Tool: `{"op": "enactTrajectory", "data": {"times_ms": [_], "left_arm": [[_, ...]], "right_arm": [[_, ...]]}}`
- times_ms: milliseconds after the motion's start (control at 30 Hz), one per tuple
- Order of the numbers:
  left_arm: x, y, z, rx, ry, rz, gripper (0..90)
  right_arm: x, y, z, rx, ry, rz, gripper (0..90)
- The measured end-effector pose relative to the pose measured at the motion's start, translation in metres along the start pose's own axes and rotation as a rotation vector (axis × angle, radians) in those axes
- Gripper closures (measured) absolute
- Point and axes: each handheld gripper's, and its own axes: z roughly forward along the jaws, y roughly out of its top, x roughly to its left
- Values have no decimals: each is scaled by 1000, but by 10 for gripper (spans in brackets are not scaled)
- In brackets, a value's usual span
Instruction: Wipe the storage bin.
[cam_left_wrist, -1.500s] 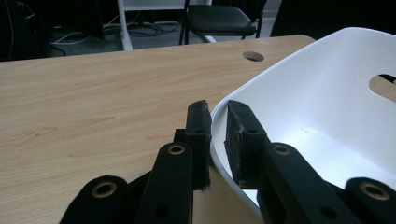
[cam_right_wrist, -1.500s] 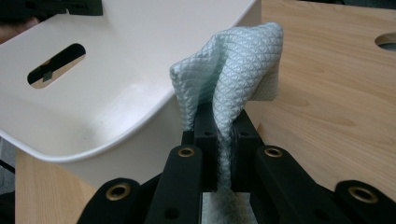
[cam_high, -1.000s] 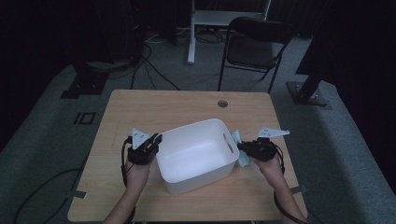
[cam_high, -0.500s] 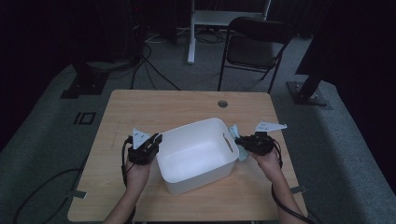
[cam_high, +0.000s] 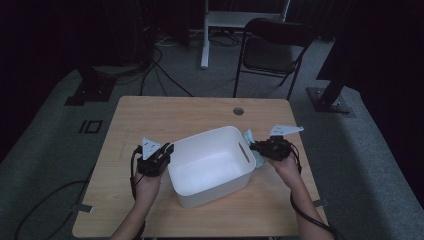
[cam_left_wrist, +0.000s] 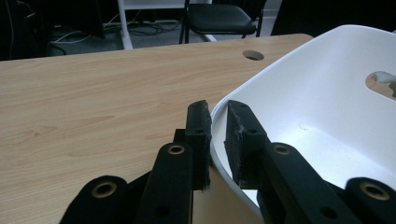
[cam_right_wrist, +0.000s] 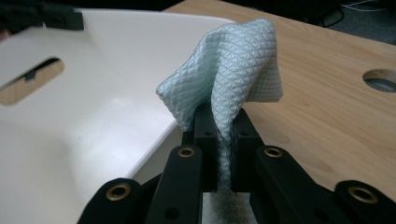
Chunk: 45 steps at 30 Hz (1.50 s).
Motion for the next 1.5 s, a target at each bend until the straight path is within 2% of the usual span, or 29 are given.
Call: {"op": "enactTrajectory", "data": {"times_ms": [167, 300, 333, 367, 433, 567, 733, 833, 933, 1133, 1167, 1233, 1300, 1367, 1467, 1500], "left_arm": [[-1, 0, 0, 1, 8, -2, 800], [0, 1, 0, 3, 4, 0, 800], [0, 0, 0, 2, 0, -1, 799], [0, 0, 0, 2, -3, -1, 799], [0, 1, 0, 6, -5, 2, 799], [-1, 1, 1, 4, 5, 1, 799], [-1, 0, 1, 0, 6, -3, 799], [0, 0, 0, 3, 1, 0, 799], [0, 1, 1, 5, -5, 2, 799], [-1, 1, 1, 4, 7, 0, 799], [-1, 1, 1, 4, 9, -1, 800], [-1, 1, 1, 2, 8, -1, 799], [-1, 1, 1, 3, 4, 0, 799], [-1, 1, 1, 4, 3, 2, 799], [-1, 1, 1, 7, 0, 4, 799], [-1, 2, 1, 10, 3, 7, 799]], "right_arm": [[-4, -6, 12, 46, -3, 11, 850], [-5, -5, 11, 62, -8, 3, 850], [-5, -3, 10, 51, -4, 6, 850], [-7, 2, 6, 12, 10, 17, 849], [-7, 4, 5, 9, 4, 8, 849], [-9, 6, 11, 34, 11, -2, 851], [-14, -1, 20, 67, 16, 16, 851], [-17, 5, 13, 7, 36, 25, 849], [-18, 13, 9, -21, 39, 26, 849], [-19, 15, 15, 1, 45, 17, 852], [-19, 10, 23, 49, 30, 12, 852], [-20, 8, 26, 61, 23, 14, 851], [-23, 6, 26, 55, 35, 24, 851], [-23, 9, 25, 54, 29, 13, 850], [-24, 16, 21, 20, 44, 15, 851], [-24, 19, 23, 33, 51, 9, 851]]}}
